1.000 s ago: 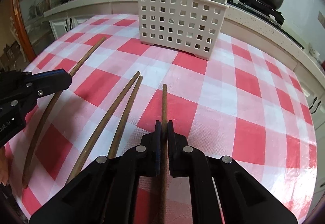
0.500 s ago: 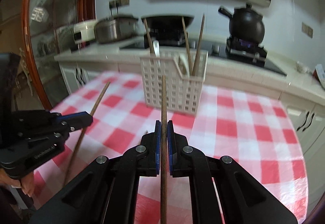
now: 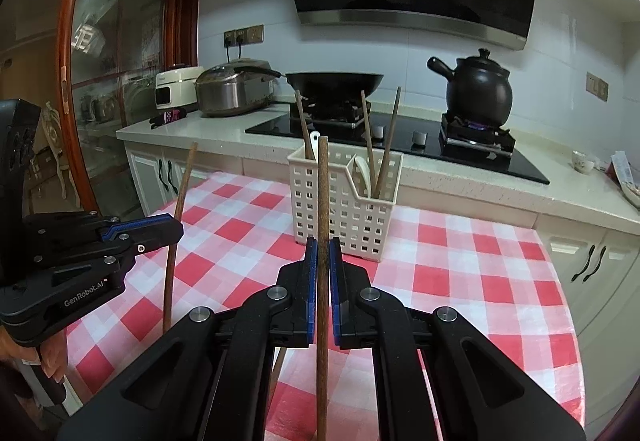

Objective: Organize utensils
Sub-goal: 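Lift both held chopsticks upright and carry them over the white basket, then lower both chopsticks into the white basket and open both tools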

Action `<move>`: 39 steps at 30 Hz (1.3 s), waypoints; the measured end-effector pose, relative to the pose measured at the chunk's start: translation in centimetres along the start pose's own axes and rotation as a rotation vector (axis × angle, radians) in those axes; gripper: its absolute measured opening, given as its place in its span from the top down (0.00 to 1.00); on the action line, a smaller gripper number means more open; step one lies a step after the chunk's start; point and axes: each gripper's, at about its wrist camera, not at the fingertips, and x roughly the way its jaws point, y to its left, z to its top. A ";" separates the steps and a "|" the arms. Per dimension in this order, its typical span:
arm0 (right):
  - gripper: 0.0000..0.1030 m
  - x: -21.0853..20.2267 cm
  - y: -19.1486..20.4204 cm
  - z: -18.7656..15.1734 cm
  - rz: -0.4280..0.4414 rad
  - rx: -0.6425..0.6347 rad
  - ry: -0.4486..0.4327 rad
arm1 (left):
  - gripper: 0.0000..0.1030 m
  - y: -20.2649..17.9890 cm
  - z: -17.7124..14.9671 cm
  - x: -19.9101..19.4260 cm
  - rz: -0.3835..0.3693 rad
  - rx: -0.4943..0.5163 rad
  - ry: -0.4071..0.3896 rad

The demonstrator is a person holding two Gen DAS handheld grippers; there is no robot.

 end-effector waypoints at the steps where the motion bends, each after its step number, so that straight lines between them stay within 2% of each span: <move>1: 0.94 -0.3 0.0 0.1 -0.003 -0.003 -0.006 | 0.94 0.0 0.1 -0.2 0.000 0.001 -0.005; 22: 0.94 -1.1 0.4 1.5 -0.021 -0.019 -0.046 | 0.94 -0.4 1.7 -1.7 0.016 0.029 -0.057; 35: 0.94 1.3 -1.0 5.1 -0.041 -0.034 -0.078 | 0.94 0.1 5.5 -0.8 0.017 0.062 -0.089; 39: 0.94 2.3 -1.9 7.1 -0.048 -0.030 -0.098 | 0.94 0.6 7.9 -0.2 0.002 0.051 -0.101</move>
